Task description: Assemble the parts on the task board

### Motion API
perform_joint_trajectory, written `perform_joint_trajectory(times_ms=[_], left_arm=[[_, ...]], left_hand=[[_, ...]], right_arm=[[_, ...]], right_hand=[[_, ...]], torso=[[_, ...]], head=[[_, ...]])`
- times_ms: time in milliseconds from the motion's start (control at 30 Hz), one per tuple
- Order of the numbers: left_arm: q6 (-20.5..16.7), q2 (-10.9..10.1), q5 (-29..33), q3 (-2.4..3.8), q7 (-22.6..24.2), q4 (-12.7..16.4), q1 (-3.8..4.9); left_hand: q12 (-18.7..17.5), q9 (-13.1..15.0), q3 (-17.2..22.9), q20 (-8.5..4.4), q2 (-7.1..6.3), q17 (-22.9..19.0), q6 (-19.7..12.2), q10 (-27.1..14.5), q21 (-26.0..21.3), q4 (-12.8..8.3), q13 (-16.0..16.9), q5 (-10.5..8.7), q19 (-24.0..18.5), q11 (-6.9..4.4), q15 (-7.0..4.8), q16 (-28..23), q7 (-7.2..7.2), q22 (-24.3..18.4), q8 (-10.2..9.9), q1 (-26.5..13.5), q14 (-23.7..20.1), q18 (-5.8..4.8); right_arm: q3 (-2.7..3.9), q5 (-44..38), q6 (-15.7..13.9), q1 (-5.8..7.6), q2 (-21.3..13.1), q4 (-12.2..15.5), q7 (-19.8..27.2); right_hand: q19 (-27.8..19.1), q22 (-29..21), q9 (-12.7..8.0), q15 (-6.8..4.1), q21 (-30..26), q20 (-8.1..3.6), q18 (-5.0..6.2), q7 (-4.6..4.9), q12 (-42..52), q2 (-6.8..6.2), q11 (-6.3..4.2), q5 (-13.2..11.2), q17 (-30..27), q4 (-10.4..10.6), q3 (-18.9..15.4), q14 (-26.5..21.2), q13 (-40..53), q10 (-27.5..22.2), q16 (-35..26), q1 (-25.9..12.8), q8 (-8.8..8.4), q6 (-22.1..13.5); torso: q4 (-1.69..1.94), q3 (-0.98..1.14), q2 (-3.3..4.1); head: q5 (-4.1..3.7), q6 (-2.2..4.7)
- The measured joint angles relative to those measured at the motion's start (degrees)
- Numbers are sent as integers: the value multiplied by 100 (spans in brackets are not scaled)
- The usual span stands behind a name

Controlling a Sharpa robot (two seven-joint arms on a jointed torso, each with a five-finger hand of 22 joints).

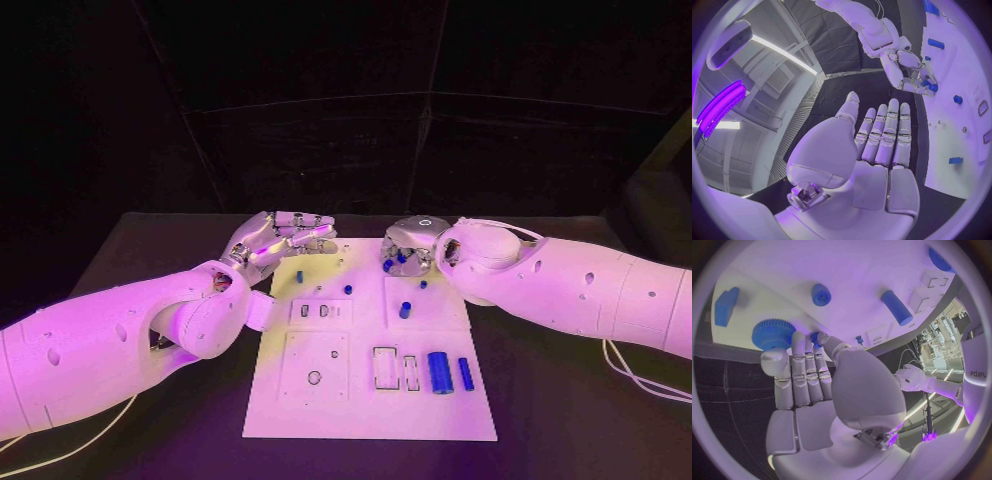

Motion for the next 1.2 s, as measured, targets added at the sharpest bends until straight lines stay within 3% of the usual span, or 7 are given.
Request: perform_joint_trajectory(times_ms=[333,433,567,800,1067,1133,1200], left_arm=[[7,-30,5,0,-14,-28,5],[11,-34,47,0,-33,-35,10],[17,-37,134,0,-79,-44,17],[24,-31,251,-2,-138,-66,23],[28,-27,312,-2,-166,-69,24],[32,6,323,-3,-173,-105,24],[36,28,330,-2,-178,-120,30]], left_hand=[[0,0,-33,0,0,0,0,-21,-23,0,0,0,0,21,21,-26,0,-7,0,0,-21,0],[0,0,-33,0,16,0,0,-21,-23,0,0,0,0,21,21,-26,0,-7,0,-16,-21,0],[-21,0,-32,0,22,0,0,-21,-23,0,0,0,0,21,20,-26,0,-6,0,-23,-21,-1],[-21,0,-32,0,22,0,0,-21,-23,0,0,0,0,21,20,-26,0,-6,0,-22,-21,-1],[-21,0,-32,0,22,0,0,-21,-23,0,0,0,0,21,20,-26,0,-6,0,-22,-21,-1],[-21,0,-32,1,22,-1,0,-21,-23,0,0,0,-1,21,20,-26,0,-12,0,-22,-21,-4],[-21,1,-32,0,22,0,0,-21,-23,0,0,0,-1,21,20,-26,0,-12,0,-22,-21,-3]], right_arm=[[9,140,-553,12,-146,271,-74],[15,201,-675,37,-80,256,-132],[17,285,-826,62,145,95,-211],[19,420,-980,71,521,-246,-279],[21,509,-1053,73,540,-287,-298],[17,531,-1054,69,817,-642,-307],[21,548,-1046,75,1007,-698,-309]], right_hand=[[54,77,1,38,45,13,-5,21,-22,-1,41,-1,-22,33,62,38,-40,41,0,1,-1,24],[84,121,1,28,71,0,-91,21,-43,-1,41,-2,-28,36,74,70,-53,40,0,1,-1,24],[96,155,-2,43,89,11,-91,23,-55,-4,41,-3,-39,34,108,84,-73,40,0,-1,-2,25],[116,180,-3,41,111,31,-91,66,-99,-34,41,-3,-48,50,154,123,-91,40,0,-32,-15,24],[118,180,-5,41,111,30,-90,66,-99,-35,41,-3,-48,50,154,123,-91,40,0,-32,-17,24],[157,199,-11,72,111,34,-90,106,-141,-35,73,-3,-57,36,202,153,-108,8,1,-31,-17,-17],[157,204,-13,72,111,34,-89,106,-141,-40,73,-3,-57,36,202,153,-111,8,1,-37,-45,-17]], torso=[[-10,-9,-8],[-10,-11,-8],[-9,-9,-1],[12,-6,12],[23,-6,14],[29,-6,18],[40,-12,26]], head=[[23,59],[14,109],[-11,156],[-24,167],[-28,166],[-30,164],[-25,158]])
